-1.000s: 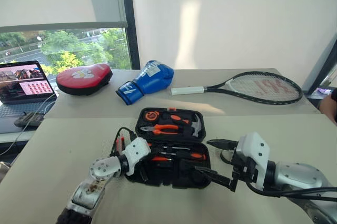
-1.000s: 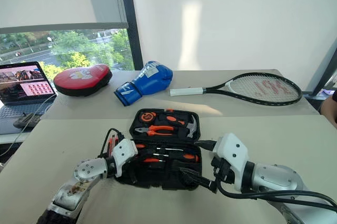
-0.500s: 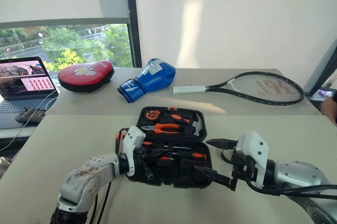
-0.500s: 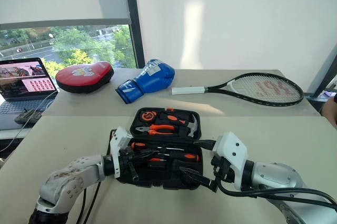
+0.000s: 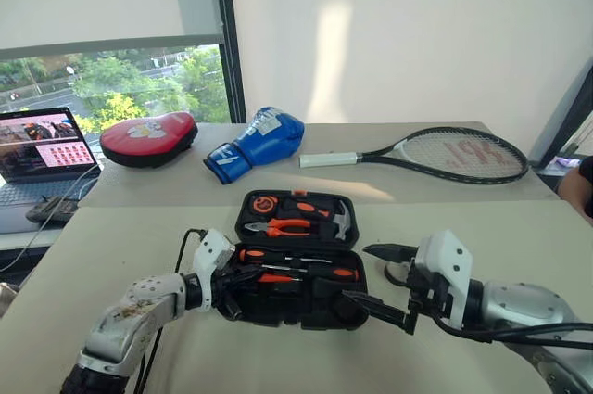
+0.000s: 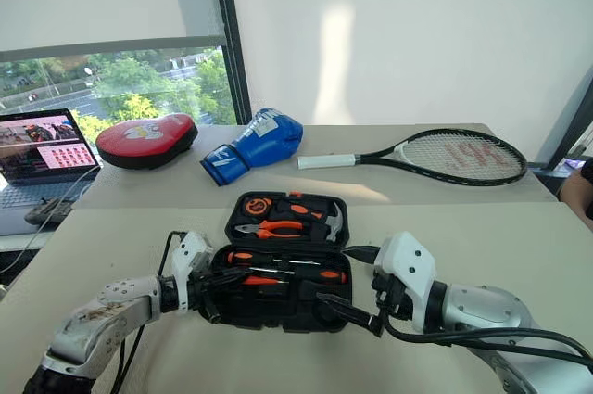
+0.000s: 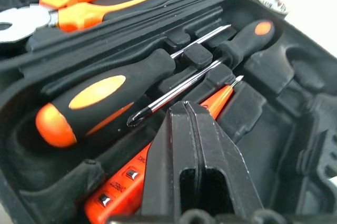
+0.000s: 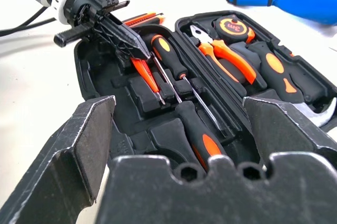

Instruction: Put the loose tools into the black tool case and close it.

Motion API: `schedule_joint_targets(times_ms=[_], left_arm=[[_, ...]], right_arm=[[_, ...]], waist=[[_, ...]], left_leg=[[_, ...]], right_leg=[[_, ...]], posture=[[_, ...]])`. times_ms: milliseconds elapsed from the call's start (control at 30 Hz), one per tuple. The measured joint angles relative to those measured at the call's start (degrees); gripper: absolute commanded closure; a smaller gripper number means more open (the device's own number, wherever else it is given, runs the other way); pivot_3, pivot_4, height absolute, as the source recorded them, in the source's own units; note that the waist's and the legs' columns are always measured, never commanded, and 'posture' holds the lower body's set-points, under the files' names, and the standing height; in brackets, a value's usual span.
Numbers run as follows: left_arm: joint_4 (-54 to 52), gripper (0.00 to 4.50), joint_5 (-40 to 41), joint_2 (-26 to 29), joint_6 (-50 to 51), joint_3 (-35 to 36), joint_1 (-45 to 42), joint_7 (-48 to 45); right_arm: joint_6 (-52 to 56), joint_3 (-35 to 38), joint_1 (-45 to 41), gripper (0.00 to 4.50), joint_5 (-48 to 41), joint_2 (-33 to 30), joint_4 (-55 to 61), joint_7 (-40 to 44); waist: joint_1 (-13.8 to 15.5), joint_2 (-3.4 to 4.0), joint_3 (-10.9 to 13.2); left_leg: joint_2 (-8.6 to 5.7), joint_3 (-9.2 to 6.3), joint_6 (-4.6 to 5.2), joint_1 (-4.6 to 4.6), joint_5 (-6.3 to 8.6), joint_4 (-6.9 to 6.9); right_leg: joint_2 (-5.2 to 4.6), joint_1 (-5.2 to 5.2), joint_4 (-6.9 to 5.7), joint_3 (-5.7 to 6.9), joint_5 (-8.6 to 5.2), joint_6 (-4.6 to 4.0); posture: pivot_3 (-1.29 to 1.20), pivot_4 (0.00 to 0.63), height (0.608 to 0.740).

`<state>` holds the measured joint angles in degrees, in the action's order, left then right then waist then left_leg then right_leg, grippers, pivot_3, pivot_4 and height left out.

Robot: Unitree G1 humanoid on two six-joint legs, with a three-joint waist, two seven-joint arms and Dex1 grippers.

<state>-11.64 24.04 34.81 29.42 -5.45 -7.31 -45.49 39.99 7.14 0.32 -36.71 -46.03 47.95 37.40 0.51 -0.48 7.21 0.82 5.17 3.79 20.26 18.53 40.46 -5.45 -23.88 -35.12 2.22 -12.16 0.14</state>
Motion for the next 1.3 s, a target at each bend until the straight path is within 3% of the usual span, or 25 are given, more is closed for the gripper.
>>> schedule_joint_targets(times_ms=[200,333,667,1033,1167,1300], left_arm=[[14.84,4.47,-3.95,-0.78,-10.83,0.74,-2.46,-0.59],[19.15,4.47,-5.40,-1.45,-14.86,0.51,-2.93,-1.91],[21.61,4.47,-8.65,-3.89,-34.79,0.26,1.62,-2.57],[22.62,4.47,-14.88,-3.31,-52.61,-1.85,5.38,3.45],[22.55,4.47,-10.66,-4.68,-52.97,-0.05,8.46,2.95],[14.09,4.47,0.85,-5.78,-37.14,0.84,13.04,0.06]], right_arm=[[-0.01,-0.25,-0.04,0.00,0.10,0.00,-0.12,0.09],[0.00,-0.41,-0.03,0.00,0.10,0.00,-0.09,0.06],[-0.01,-1.94,-0.34,0.00,0.49,0.10,-0.20,0.11],[-0.09,-2.31,-2.31,0.00,0.54,0.37,-0.63,1.13],[-0.09,-2.54,-2.69,0.00,0.64,0.37,-1.49,1.39],[-0.18,-2.84,-3.07,0.00,0.65,0.37,-1.88,1.97]], waist=[[0.06,0.85,-0.54],[0.16,1.20,-0.77],[0.24,1.73,-1.11],[1.10,2.31,-1.47],[0.50,2.38,-1.50],[-0.25,2.34,-1.51]], left_leg=[[0.03,0.00,-0.57,-1.57,0.11,-0.95],[0.00,0.00,-0.71,-2.36,0.07,-1.55],[-0.05,0.07,-0.52,-1.95,0.03,-1.65],[-0.09,0.07,-0.63,-2.39,0.14,-2.64],[-0.08,0.08,-0.88,-2.48,0.29,-2.73],[-0.18,0.17,-0.39,-2.00,0.56,-2.66]], right_leg=[[-0.04,1.04,0.04,-0.02,-0.33,0.44],[-0.04,1.61,0.09,-0.04,-0.54,0.54],[-0.31,1.31,0.26,0.01,-0.70,1.08],[-0.71,1.49,0.38,0.20,-1.25,1.02],[-0.71,1.53,0.38,0.20,-1.45,1.21],[-0.70,1.29,0.45,0.20,-1.75,1.62]], posture=[[0.00,0.150,0.740],[0.00,0.150,0.740],[0.00,0.150,0.740],[0.00,0.150,0.740],[0.00,0.150,0.740],[0.00,0.150,0.740]])
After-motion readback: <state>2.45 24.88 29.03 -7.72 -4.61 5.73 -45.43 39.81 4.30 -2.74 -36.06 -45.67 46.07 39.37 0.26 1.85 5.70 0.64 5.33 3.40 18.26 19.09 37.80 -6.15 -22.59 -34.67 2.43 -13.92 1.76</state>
